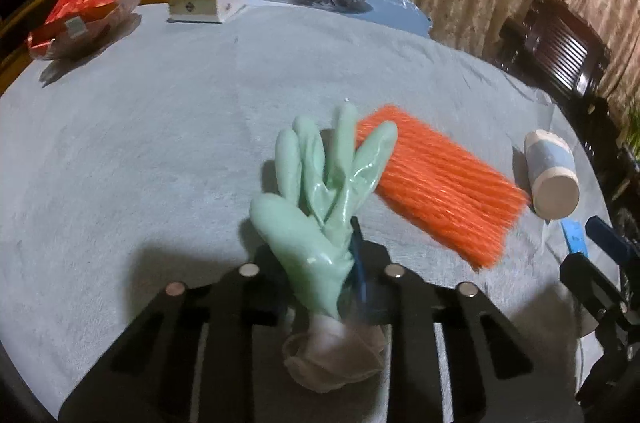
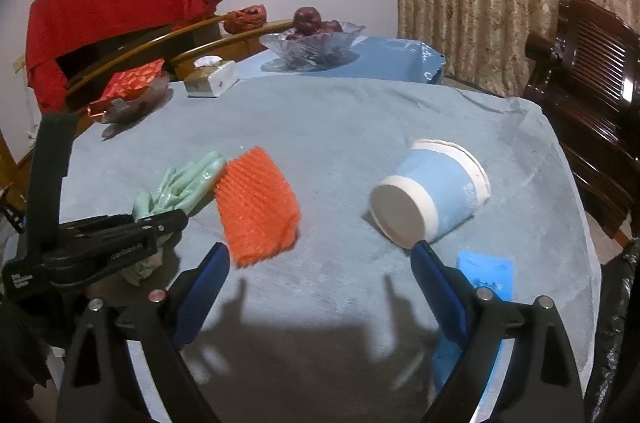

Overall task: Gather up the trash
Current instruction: 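Grasp the mint rubber glove with the left gripper and lift it, then grasp the orange foam net with the right gripper and lift it while the left holds the glove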

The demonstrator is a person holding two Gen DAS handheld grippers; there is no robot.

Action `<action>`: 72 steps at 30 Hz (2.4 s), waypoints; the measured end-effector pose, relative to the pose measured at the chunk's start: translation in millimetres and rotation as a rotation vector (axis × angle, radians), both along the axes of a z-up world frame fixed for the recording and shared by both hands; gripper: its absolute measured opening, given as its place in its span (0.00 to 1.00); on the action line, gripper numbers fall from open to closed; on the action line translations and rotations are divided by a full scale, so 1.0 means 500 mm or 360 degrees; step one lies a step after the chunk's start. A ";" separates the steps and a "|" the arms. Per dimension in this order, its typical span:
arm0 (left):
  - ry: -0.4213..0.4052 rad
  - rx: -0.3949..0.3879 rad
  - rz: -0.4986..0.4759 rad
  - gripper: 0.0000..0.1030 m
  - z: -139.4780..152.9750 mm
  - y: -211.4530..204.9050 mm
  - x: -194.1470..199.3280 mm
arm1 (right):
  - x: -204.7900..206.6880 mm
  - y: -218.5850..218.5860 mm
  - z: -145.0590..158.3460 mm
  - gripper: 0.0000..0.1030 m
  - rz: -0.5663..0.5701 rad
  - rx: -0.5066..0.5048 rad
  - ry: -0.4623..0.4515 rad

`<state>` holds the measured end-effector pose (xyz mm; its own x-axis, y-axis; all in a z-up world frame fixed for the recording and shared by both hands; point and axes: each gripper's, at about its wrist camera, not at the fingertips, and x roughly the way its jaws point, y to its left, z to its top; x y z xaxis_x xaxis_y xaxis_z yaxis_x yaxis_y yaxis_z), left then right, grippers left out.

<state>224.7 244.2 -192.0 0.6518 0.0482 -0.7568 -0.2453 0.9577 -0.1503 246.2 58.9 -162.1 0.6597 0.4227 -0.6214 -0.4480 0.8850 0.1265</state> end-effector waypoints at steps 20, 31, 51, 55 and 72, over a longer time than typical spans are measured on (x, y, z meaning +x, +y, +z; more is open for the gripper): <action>-0.0042 0.0055 0.0170 0.20 0.024 0.081 -0.031 | 0.095 0.151 -0.011 0.87 0.0140 -0.0010 0.0027; -0.0017 0.0020 0.0164 0.20 0.001 0.083 -0.026 | 0.126 0.174 -0.050 0.66 0.0179 -0.0081 0.0198; -0.0070 0.0022 0.0125 0.20 0.051 0.040 -0.052 | 0.054 0.130 0.013 0.11 0.0234 0.0022 0.0144; -0.0100 0.0038 0.0095 0.20 0.077 0.010 -0.062 | 0.032 0.106 0.039 0.11 0.0199 0.0037 0.0099; -0.0245 0.0030 -0.0109 0.20 0.177 -0.152 -0.100 | -0.044 -0.087 0.150 0.11 -0.0019 0.0116 -0.0067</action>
<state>174.6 168.4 -103.4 0.7621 0.0129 -0.6473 -0.1550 0.9744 -0.1630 224.4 15.4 -87.3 0.6898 0.4577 -0.5609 -0.4439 0.8795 0.1718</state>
